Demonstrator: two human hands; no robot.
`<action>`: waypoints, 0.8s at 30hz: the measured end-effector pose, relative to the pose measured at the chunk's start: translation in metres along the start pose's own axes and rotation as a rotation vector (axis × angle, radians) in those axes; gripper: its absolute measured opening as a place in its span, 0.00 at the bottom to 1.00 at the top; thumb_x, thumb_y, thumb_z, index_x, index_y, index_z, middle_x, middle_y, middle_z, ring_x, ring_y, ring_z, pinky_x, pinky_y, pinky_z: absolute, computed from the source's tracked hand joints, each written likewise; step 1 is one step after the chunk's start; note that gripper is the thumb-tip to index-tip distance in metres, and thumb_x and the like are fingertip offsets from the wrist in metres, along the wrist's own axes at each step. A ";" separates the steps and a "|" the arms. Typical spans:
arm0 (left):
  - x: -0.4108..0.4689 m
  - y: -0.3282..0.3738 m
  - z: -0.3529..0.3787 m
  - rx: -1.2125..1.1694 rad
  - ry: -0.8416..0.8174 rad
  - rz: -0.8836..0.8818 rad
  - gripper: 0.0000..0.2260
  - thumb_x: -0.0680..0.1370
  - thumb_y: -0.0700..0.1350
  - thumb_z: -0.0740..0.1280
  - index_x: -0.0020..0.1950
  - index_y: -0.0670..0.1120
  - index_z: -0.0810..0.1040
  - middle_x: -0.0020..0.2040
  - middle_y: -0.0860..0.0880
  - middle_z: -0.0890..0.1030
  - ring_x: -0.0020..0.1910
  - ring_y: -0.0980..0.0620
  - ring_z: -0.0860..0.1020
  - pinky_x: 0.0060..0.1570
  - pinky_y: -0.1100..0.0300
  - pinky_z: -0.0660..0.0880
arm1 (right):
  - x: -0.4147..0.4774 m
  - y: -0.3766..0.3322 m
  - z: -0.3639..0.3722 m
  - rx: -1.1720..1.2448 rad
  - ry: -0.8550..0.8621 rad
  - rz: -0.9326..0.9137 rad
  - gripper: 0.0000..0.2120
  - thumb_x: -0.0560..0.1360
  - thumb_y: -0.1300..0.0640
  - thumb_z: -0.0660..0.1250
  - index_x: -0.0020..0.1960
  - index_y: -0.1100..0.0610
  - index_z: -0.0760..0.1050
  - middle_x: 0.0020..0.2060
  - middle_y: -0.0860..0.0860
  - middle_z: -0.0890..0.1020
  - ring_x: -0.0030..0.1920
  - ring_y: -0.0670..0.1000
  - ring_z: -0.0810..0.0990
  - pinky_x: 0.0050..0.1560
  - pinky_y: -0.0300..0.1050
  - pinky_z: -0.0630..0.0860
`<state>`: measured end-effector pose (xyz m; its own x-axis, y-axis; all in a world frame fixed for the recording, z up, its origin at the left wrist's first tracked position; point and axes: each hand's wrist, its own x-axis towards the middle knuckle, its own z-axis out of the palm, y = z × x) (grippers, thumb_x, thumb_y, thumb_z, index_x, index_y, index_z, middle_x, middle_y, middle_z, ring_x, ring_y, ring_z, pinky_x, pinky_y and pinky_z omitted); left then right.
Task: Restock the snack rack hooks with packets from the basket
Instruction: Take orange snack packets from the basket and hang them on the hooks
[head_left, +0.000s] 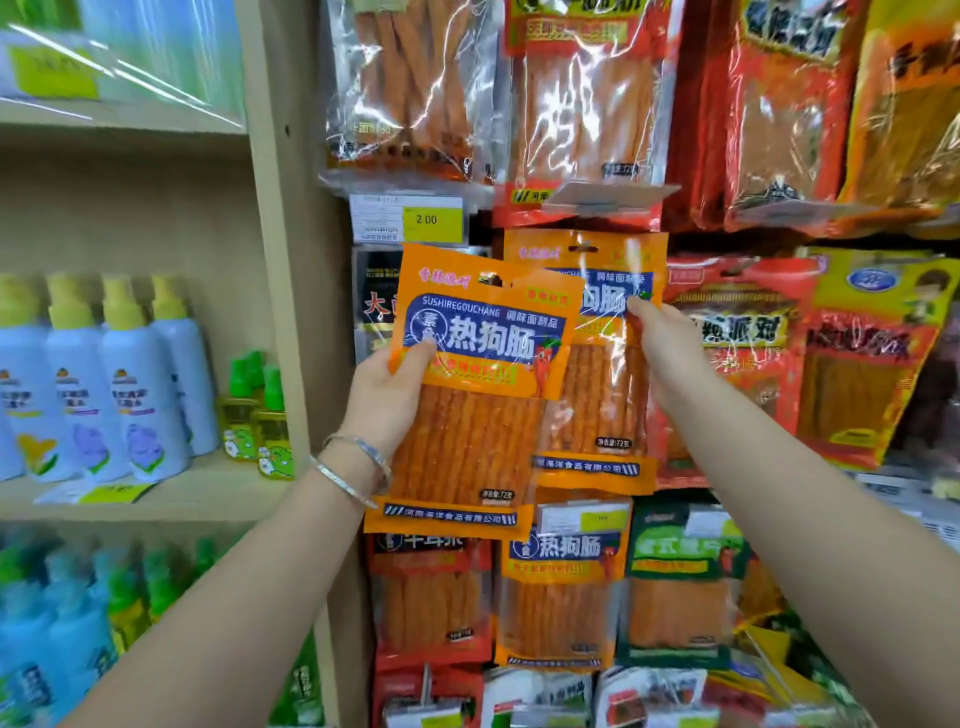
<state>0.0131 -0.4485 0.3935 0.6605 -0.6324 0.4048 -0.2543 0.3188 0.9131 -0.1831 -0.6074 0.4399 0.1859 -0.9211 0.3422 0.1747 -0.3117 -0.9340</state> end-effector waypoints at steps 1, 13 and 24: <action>0.000 0.000 0.001 0.005 0.000 -0.006 0.12 0.74 0.58 0.66 0.40 0.51 0.78 0.37 0.49 0.83 0.38 0.47 0.83 0.44 0.46 0.80 | 0.001 0.002 0.000 -0.013 -0.001 -0.003 0.07 0.79 0.52 0.60 0.52 0.52 0.74 0.43 0.43 0.78 0.44 0.40 0.75 0.39 0.37 0.69; -0.005 0.003 0.028 -0.016 -0.059 0.007 0.10 0.76 0.57 0.64 0.41 0.57 0.82 0.42 0.50 0.85 0.45 0.46 0.83 0.54 0.43 0.77 | -0.027 0.035 -0.010 -0.136 0.203 -0.560 0.14 0.75 0.51 0.67 0.58 0.48 0.68 0.52 0.43 0.74 0.52 0.39 0.74 0.51 0.28 0.69; -0.005 0.028 0.068 0.012 -0.244 0.291 0.24 0.77 0.38 0.66 0.71 0.50 0.64 0.67 0.48 0.74 0.63 0.50 0.74 0.62 0.54 0.73 | -0.015 0.005 -0.019 -0.009 -0.007 -0.337 0.10 0.77 0.47 0.65 0.40 0.50 0.75 0.35 0.42 0.83 0.38 0.41 0.81 0.39 0.35 0.75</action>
<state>-0.0452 -0.4848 0.4204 0.3719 -0.6664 0.6463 -0.4158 0.5029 0.7578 -0.2035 -0.6000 0.4283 0.1253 -0.7642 0.6327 0.2192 -0.6006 -0.7689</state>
